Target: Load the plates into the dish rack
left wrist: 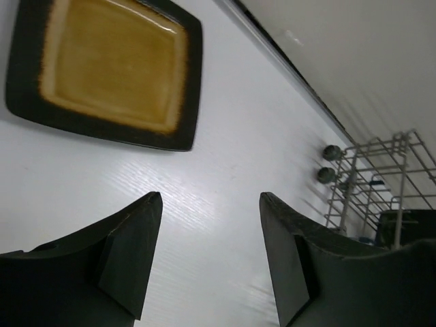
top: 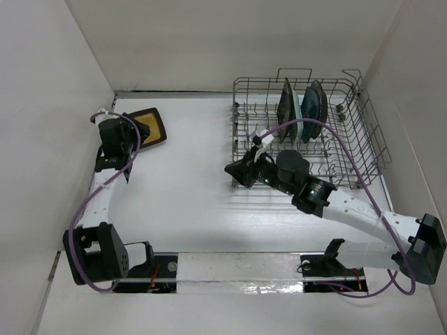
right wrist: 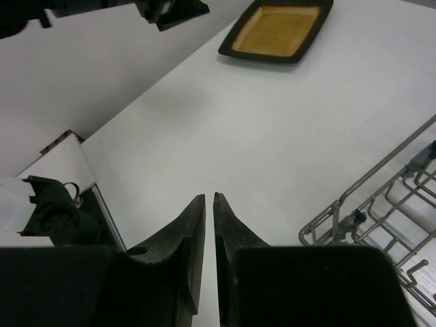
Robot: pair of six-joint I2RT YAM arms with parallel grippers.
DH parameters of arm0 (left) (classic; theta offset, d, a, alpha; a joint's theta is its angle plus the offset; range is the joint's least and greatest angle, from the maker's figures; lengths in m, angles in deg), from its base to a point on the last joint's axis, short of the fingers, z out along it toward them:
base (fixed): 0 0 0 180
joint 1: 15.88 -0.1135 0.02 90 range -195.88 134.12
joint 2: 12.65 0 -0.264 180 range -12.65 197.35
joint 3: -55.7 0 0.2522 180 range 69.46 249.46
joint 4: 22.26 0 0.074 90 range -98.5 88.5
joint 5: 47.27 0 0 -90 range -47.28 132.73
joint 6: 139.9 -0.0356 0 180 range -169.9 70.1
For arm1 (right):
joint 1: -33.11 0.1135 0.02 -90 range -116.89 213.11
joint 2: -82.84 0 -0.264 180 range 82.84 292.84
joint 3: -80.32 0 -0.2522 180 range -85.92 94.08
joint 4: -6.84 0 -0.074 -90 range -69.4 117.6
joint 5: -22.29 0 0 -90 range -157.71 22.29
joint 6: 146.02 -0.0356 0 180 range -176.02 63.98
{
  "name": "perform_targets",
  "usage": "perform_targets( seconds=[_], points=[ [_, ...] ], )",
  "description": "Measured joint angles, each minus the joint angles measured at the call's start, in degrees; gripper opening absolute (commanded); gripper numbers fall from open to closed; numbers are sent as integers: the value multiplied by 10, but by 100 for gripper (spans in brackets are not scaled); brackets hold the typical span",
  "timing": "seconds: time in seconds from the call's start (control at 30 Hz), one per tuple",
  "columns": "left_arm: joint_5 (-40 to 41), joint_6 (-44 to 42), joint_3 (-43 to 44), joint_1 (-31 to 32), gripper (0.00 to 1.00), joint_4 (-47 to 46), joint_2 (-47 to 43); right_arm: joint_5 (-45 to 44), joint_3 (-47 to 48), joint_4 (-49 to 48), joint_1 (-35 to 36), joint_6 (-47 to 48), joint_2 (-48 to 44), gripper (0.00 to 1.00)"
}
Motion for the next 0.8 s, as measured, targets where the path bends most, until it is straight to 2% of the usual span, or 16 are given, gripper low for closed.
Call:
perform_targets(
  seconds=[0.1,0.4,0.57,0.8],
  points=[
    [-24,-7,10,-54,61,3,39,12,-8,-25,12,-7,2,18],
    [-77,-42,79,-171,60,-5,211,3,-36,-47,33,-13,11,20],
    [-75,-71,116,-194,58,-7,289,-15,-44,-55,33,-14,13,20],
    [-86,-104,164,-194,55,-26,377,-34,-44,-58,33,-15,28,21]
  ],
)
